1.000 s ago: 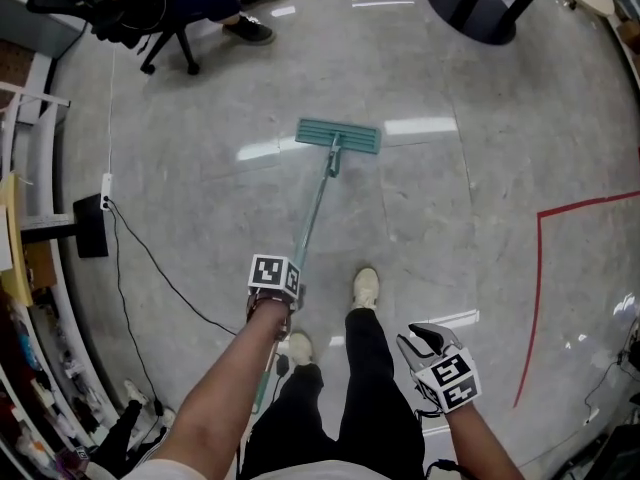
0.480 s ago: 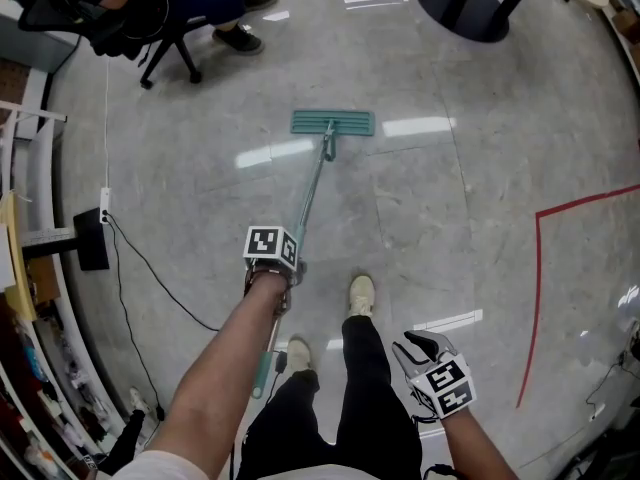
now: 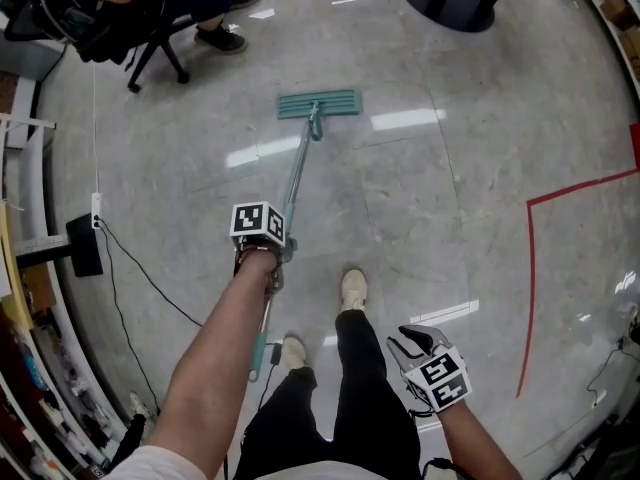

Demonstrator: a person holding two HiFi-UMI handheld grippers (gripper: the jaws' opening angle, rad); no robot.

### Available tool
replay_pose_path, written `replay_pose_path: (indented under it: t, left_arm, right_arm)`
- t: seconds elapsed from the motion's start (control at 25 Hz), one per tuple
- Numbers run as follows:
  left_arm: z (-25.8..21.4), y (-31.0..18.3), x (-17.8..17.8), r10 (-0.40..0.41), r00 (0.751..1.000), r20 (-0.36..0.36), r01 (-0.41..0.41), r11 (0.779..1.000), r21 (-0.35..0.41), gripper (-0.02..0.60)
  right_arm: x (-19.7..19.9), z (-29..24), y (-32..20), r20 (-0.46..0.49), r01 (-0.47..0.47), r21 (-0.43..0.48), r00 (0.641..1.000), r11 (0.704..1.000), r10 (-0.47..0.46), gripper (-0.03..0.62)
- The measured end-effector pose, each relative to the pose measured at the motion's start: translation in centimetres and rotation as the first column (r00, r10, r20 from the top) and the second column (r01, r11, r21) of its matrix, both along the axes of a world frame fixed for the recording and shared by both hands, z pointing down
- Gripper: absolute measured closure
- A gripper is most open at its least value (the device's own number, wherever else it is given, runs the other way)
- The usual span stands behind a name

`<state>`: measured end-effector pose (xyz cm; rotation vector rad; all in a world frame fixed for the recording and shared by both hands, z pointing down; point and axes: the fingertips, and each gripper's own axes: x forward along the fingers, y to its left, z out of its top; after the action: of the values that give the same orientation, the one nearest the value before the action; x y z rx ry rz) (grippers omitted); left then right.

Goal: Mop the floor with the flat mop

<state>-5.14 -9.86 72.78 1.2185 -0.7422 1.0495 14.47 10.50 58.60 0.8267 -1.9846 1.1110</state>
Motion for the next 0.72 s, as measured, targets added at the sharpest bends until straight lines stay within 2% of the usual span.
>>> replay_pose_path:
  t: [0.16,0.4,0.72]
  left_arm:
    - [-1.8,2.9,-2.4,0.000,1.000,-0.007,0.000,1.000,0.026,0.502]
    - [-4.7,10.8,-7.6,0.065,0.997,0.034,-0.067,0.996,0.054,0.502]
    - [-6.6,22.8,-13.1,0.101,0.993,0.065,-0.100,0.995,-0.008,0.502]
  right_arm:
    - [-1.3,0.0,0.2,0.010,0.014,0.004,1.000,1.000,-0.014,0.482]
    - [-4.2,-0.2,-0.3,0.020,0.061,0.040,0.998,0.997,-0.061,0.482]
    - [-8.9,-0.7,0.5,0.019,0.149,0.062,0.988,0.987,-0.151,0.482]
